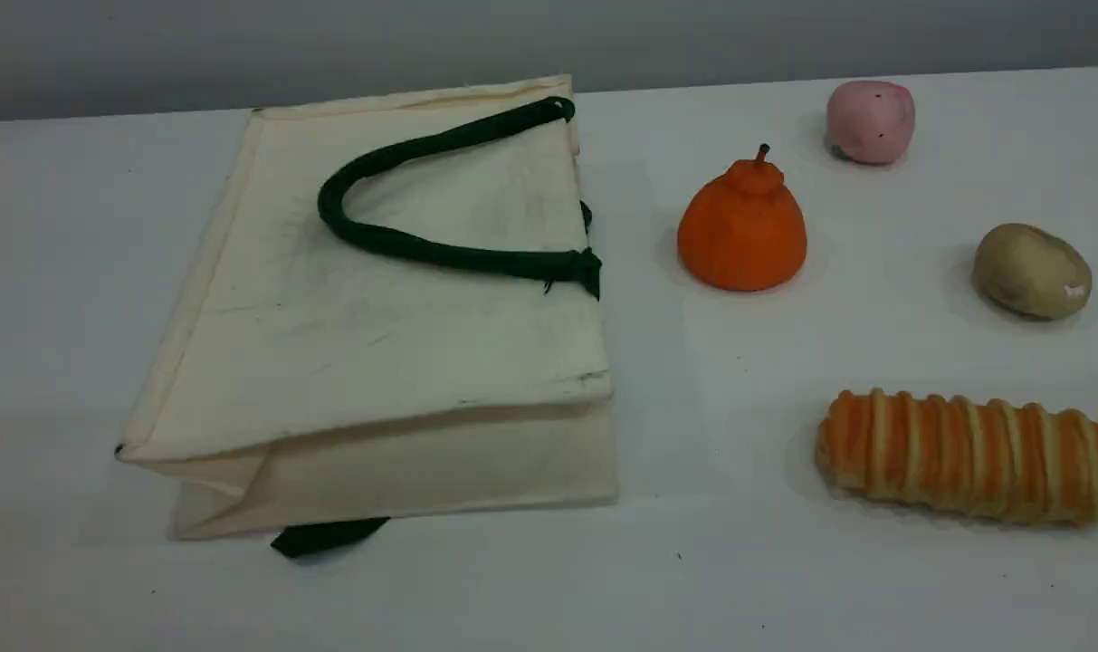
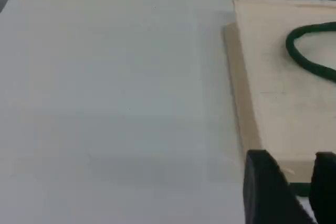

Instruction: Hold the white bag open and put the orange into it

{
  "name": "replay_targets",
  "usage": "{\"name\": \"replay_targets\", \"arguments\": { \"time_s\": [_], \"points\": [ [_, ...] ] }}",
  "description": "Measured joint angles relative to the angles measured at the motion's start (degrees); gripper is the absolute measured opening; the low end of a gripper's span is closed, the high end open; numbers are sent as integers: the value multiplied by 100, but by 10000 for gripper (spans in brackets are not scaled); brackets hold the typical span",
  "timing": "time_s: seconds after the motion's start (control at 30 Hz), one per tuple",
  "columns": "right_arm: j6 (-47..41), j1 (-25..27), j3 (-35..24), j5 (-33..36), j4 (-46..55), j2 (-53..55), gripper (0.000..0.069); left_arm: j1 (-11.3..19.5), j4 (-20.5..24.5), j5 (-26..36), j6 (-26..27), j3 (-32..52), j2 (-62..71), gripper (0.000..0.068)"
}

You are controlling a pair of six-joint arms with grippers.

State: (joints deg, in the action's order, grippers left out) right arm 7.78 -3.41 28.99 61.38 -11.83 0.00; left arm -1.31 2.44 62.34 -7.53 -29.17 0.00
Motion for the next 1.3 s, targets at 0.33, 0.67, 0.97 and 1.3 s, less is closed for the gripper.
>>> {"name": "replay_targets", "arguments": {
  "time_s": [0.33,0.67,0.97,1.3],
  "points": [
    [0,0,0,0,0,0,184,0,0,0,0,0,0,215],
    [0,0,0,0,0,0,184,0,0,0,0,0,0,215],
    [5,0,0,6,0,0,190,0,-11,-5,0,0,0,216],
    [4,0,0,6,0,0,203,0,-116,72,2,-51,301,230]
  ]
}}
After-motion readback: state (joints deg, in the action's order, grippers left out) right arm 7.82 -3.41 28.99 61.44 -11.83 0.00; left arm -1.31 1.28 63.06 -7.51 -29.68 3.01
